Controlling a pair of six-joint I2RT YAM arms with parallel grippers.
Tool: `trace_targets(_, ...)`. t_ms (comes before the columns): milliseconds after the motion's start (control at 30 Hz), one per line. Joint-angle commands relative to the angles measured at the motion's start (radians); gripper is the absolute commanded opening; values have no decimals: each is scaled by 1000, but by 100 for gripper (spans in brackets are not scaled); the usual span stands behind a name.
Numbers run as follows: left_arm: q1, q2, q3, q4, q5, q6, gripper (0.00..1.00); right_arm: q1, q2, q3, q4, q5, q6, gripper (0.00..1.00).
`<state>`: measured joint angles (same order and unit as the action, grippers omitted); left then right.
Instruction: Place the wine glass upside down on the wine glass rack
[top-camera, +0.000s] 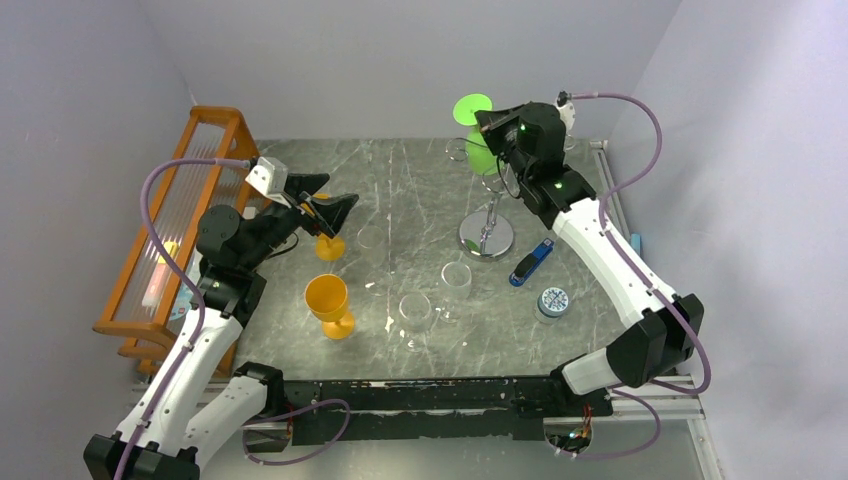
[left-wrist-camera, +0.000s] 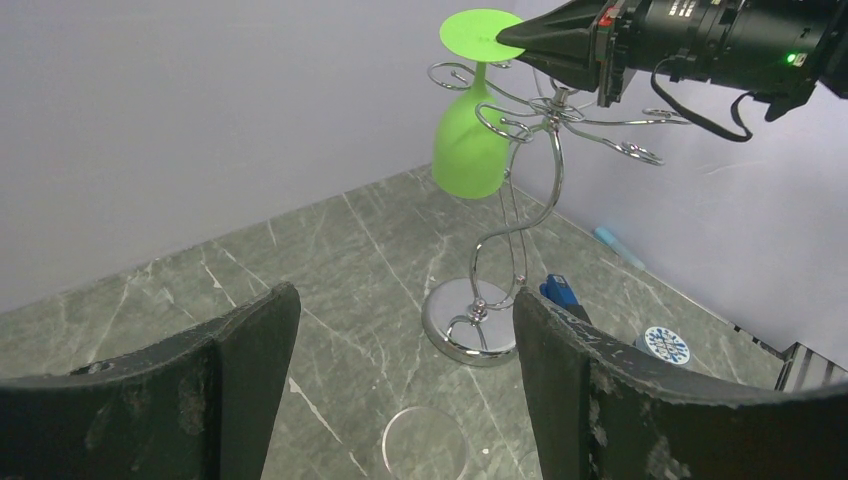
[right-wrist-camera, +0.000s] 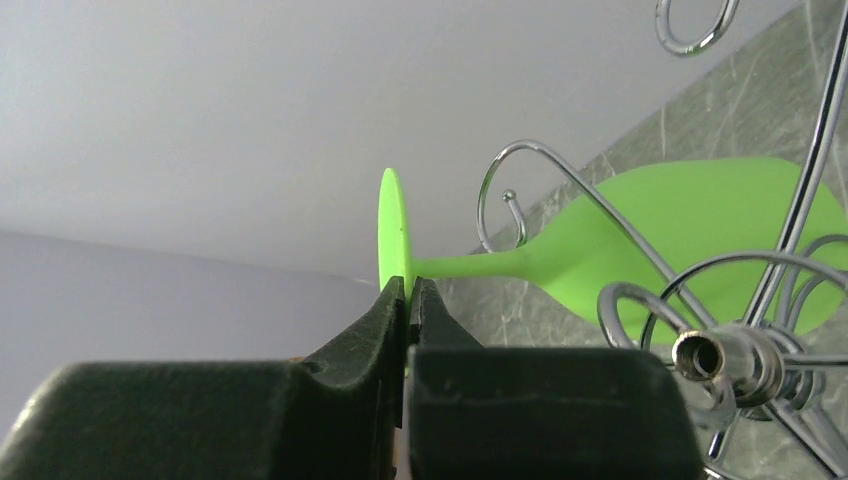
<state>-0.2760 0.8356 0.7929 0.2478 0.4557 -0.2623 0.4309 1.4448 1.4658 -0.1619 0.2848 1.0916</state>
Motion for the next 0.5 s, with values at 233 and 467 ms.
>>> trace_targets(233, -2, -2, 9, 8, -6, 0, 82, -18, -38, -96, 90, 134, 120, 0)
trace_targets(467, -3, -1, 9, 8, -4, -2, 82, -21, -7, -75, 66, 151, 186, 0)
